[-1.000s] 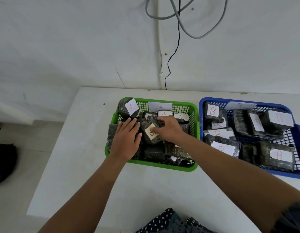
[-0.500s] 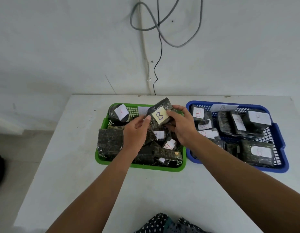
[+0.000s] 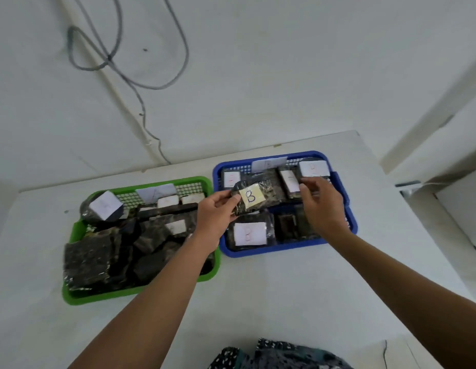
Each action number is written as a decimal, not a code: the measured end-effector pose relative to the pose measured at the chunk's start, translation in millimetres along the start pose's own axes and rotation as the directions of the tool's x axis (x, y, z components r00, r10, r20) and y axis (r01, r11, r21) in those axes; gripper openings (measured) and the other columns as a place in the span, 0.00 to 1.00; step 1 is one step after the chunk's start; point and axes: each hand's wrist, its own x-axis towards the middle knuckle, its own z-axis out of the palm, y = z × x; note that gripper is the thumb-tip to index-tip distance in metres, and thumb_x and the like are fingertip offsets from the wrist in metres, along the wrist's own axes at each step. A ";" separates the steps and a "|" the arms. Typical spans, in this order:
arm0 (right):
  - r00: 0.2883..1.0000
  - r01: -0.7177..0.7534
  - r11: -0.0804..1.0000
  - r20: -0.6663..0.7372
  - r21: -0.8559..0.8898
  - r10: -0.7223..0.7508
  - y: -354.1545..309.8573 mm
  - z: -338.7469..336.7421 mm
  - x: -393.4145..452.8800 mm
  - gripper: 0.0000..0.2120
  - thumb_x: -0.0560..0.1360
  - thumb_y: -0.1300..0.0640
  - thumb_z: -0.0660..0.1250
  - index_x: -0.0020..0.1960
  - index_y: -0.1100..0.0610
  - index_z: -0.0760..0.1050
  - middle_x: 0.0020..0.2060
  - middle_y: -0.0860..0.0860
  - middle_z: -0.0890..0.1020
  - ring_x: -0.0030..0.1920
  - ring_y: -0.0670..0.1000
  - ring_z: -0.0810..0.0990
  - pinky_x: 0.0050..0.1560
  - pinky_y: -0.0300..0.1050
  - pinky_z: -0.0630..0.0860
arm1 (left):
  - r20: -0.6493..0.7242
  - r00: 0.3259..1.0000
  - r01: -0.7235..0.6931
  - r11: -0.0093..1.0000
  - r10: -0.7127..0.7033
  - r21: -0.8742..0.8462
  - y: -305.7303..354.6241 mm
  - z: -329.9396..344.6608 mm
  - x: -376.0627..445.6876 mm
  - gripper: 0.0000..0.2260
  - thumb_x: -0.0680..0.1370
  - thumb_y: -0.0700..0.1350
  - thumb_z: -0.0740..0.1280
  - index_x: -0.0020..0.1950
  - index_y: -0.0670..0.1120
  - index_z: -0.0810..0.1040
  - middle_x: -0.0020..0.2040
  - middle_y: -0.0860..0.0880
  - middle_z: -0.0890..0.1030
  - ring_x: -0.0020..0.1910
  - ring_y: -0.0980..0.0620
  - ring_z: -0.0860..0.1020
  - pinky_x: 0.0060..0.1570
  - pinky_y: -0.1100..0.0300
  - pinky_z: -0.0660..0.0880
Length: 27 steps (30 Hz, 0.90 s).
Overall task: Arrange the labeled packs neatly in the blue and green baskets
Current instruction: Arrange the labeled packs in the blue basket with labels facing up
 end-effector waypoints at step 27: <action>0.806 -0.587 0.705 0.365 0.399 0.465 105.7 -42.8 25.6 0.22 0.84 0.44 0.50 0.52 0.52 0.80 0.43 0.50 0.87 0.46 0.51 0.86 0.42 0.44 0.77 | 0.264 0.955 -0.272 0.746 0.134 0.608 -32.5 122.6 -3.6 0.15 0.70 0.51 0.78 0.56 0.51 0.85 0.44 0.58 0.84 0.41 0.62 0.82 0.44 0.66 0.80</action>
